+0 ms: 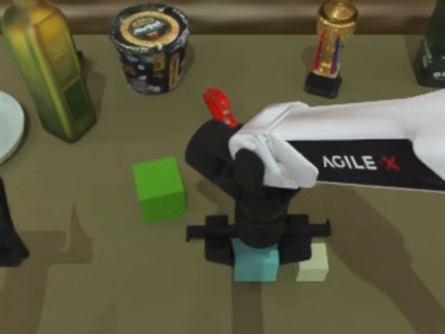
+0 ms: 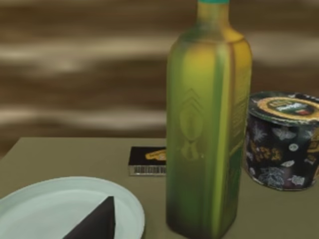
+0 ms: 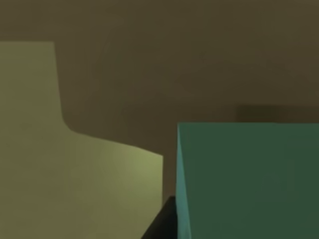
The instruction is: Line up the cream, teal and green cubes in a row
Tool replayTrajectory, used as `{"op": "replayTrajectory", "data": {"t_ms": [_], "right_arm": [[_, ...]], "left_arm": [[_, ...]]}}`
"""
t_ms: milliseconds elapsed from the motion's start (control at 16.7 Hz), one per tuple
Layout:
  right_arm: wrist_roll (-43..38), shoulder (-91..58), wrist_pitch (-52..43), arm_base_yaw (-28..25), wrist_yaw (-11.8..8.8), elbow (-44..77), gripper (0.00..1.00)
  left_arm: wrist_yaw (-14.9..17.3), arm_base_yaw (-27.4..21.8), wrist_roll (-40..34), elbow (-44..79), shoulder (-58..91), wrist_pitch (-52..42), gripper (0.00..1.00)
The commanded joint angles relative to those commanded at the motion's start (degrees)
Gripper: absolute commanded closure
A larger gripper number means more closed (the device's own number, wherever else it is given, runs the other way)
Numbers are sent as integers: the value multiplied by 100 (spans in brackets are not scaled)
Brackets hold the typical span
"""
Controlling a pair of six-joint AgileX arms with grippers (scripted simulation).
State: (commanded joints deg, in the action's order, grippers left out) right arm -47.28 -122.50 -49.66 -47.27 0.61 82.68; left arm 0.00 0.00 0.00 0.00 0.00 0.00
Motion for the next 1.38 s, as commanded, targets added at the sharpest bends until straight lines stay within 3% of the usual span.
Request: {"op": "replayTrajectory", "data": {"t_ms": [600,1200,1380], "right_arm": [[0,0,0,0,0,0,2],[-1,10,-20,3,0,15,0],[8,144,-408,-34,2,277,0]], "left_arm": [[0,0,0,0,0,0,0],[0,0,0,0,0,0,0],[0,0,0,0,0,0,0]]}}
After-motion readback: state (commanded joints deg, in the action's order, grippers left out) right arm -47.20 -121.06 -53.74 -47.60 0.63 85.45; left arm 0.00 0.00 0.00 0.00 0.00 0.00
